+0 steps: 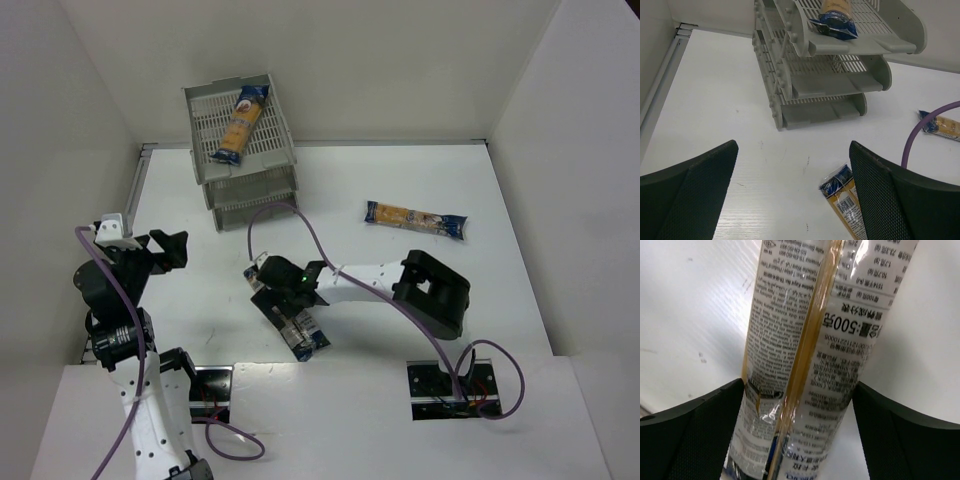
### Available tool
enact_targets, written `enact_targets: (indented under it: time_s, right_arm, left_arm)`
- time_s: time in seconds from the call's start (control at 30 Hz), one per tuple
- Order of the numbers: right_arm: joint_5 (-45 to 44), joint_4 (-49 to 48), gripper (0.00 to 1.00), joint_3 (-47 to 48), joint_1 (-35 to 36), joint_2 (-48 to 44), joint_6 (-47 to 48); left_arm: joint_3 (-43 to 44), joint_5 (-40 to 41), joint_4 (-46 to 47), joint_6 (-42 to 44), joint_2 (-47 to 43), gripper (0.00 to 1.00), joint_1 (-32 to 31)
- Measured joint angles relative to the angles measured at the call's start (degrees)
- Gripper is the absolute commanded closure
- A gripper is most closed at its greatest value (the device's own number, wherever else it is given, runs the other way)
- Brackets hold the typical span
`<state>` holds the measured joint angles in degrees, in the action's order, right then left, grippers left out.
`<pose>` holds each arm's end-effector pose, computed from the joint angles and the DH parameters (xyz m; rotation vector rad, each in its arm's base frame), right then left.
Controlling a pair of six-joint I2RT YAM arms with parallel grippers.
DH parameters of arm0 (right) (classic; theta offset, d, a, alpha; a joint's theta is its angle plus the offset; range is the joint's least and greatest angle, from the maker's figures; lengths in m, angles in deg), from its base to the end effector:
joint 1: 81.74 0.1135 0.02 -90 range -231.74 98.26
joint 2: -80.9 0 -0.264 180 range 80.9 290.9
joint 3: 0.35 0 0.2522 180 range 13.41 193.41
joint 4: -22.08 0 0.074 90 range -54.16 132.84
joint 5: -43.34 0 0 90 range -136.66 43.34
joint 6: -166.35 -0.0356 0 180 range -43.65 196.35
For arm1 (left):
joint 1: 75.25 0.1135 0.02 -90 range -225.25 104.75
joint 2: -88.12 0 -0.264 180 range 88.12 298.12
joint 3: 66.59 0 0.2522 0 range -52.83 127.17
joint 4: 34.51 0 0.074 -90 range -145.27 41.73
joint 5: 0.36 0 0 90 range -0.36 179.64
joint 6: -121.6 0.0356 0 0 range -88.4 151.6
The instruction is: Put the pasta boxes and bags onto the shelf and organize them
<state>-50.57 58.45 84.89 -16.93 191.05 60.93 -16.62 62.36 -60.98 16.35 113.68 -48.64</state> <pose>0.1692 0.3540 0.1591 -1.1028 2.4545 0.3736 0.1120 0.0378 0.3278 -0.2169 1.5928 -0.2285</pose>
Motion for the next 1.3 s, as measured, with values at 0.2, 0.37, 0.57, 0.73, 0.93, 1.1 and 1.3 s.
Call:
enact_targets:
  time_s: [0.2,0.37,0.57,0.73,0.93,1.1,1.3]
  right_arm:
    - [-3.56,-1.68,1.0,2.14,1.4,1.2,-0.92]
    - [-1.42,-3.82,1.0,2.75,1.55,1.09,0.42]
    - [4.92,-0.7,1.0,3.82,-0.33,0.61,5.09]
    - [13.22,5.25,1.0,6.75,-6.03,-0.02,6.21]
    - [18.32,6.73,1.0,11.19,-14.71,-2.4,4.59]
    - [19.58,6.51,1.0,17.84,-16.04,-2.75,2.14]
    - [21.38,6.19,1.0,22.95,-18.29,-2.75,-2.67]
  left_arm:
    - [0.0,0.02,0.26,0.0,-0.17,0.01,0.0]
    - [0.0,0.2,0.33,0.0,-0.5,0.01,0.0]
    - [0.0,0.39,0.33,0.02,-0.61,0.01,0.0]
    - [0.0,0.42,0.33,0.0,-0.61,0.01,0.0]
    - [0.0,0.39,0.35,0.0,-0.52,0.01,0.22]
    - [0.0,0.39,0.35,0.0,-0.02,0.01,0.9]
    - [0.0,0.11,0.37,0.0,1.29,0.01,1.09]
